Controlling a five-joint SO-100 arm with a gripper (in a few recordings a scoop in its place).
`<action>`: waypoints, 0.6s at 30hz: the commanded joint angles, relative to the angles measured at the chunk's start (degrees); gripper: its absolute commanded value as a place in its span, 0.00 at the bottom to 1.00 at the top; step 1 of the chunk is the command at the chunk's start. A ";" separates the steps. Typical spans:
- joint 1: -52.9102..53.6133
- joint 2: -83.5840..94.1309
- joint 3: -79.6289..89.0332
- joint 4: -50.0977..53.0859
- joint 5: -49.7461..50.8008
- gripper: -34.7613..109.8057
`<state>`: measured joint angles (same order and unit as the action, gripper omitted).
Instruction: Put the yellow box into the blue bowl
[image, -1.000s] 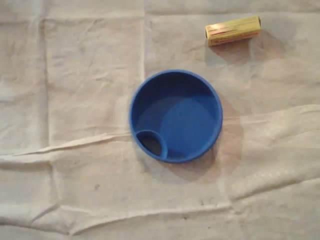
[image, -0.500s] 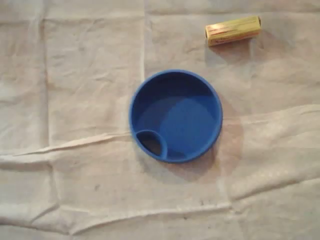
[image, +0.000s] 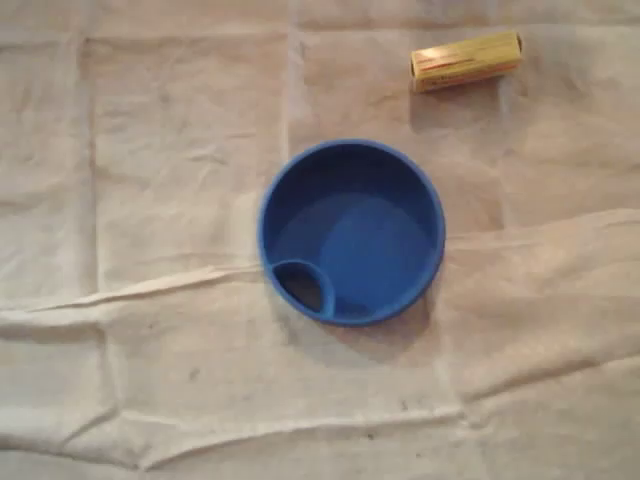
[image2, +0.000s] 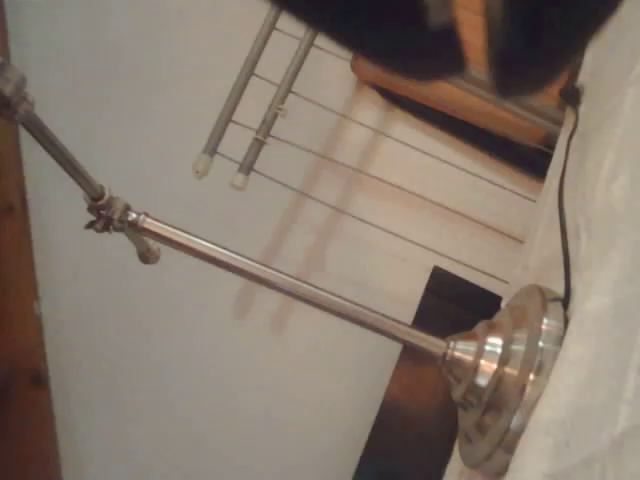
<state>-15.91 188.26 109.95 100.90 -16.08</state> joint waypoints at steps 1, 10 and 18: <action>-0.44 0.09 -0.26 -0.18 0.70 0.24; -0.88 0.09 -0.26 -0.18 0.53 0.24; -0.53 0.79 -0.26 -0.18 0.53 0.24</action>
<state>-16.35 188.26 109.95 100.90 -16.08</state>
